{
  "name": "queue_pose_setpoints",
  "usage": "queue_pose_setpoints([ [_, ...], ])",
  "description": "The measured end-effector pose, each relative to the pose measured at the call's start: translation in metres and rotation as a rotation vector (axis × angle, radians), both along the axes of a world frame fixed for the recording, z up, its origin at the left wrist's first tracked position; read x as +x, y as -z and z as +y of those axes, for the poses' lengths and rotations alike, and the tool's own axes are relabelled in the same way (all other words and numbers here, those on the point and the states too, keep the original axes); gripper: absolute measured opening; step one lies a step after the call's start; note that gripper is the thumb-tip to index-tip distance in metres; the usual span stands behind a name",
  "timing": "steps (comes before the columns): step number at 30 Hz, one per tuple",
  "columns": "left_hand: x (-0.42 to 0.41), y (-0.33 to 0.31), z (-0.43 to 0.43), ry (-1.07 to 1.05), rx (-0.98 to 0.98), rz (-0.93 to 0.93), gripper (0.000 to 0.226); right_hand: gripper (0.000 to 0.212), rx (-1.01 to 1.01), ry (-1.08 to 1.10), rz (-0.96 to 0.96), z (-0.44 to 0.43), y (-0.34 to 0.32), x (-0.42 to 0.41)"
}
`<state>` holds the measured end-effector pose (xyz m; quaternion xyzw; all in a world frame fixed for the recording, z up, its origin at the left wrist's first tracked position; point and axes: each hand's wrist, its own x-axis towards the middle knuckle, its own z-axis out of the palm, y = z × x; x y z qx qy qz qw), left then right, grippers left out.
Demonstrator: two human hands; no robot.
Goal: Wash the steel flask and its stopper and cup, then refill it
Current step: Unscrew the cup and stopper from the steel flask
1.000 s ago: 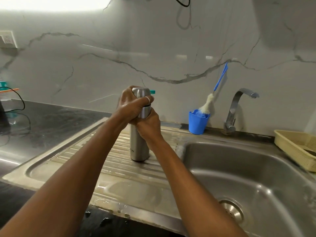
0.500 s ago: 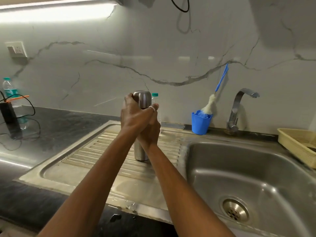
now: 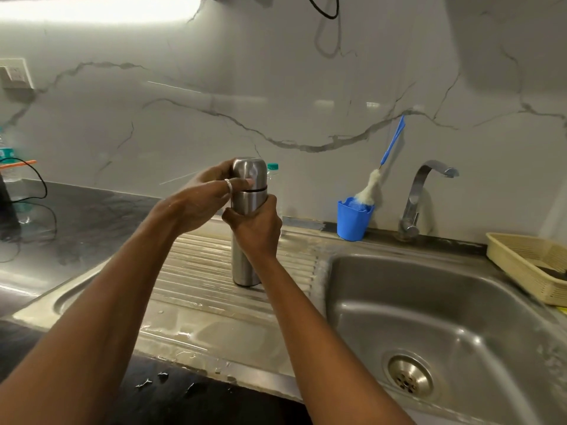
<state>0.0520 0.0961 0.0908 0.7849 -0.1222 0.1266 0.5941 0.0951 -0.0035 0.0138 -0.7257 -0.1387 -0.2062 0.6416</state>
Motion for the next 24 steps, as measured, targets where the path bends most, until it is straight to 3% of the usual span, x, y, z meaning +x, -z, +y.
queue_pose_setpoints([
  [3, -0.003, 0.007, 0.018, 0.038, -0.026, -0.025, 0.052, 0.067, -0.022, 0.006, 0.0, 0.002, -0.001, 0.0],
  [7, -0.01, 0.005, 0.018, -0.091, -0.109, -0.064, 0.056, 0.07, -0.035, 0.006, 0.02, 0.001, -0.003, -0.001],
  [11, -0.011, 0.0, 0.002, -0.181, -0.141, -0.064, 0.078, 0.07, -0.031, 0.011, 0.019, 0.002, -0.003, -0.001],
  [14, -0.005, -0.005, -0.006, -0.102, -0.126, 0.011, 0.098, 0.07, -0.022, 0.019, 0.012, 0.002, -0.003, -0.001],
  [18, -0.006, -0.005, -0.01, -0.074, -0.247, 0.031, 0.093, 0.07, -0.029, 0.018, 0.007, 0.001, -0.002, -0.001],
  [24, -0.005, 0.005, -0.001, -0.314, -0.369, -0.05, 0.087, 0.07, -0.028, 0.013, -0.007, 0.002, 0.0, -0.001],
])
